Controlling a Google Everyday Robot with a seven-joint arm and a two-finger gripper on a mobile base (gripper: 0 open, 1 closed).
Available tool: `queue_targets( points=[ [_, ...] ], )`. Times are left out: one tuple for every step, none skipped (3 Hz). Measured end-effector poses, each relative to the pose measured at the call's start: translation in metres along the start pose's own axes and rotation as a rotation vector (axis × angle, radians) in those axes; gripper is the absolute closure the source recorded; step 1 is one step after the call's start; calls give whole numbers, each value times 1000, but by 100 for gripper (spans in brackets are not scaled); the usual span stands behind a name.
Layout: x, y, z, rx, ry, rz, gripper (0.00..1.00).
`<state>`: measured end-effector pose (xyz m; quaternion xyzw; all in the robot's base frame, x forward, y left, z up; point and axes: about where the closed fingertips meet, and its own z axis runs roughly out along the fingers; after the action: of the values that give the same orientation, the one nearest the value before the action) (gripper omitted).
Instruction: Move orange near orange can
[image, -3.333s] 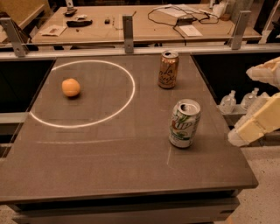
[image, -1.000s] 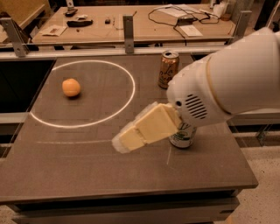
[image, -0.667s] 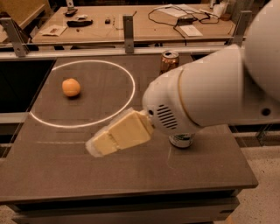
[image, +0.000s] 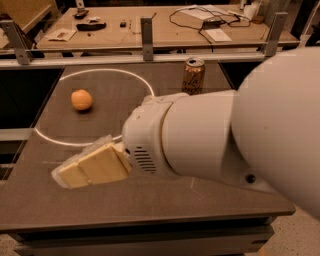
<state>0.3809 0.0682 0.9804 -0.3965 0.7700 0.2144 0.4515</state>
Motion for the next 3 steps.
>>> queue_targets(
  points=[
    [-26, 21, 5, 6, -107, -20, 0],
    [-26, 21, 5, 7, -106, -22, 0],
    [-26, 21, 5, 7, -106, -22, 0]
  ],
)
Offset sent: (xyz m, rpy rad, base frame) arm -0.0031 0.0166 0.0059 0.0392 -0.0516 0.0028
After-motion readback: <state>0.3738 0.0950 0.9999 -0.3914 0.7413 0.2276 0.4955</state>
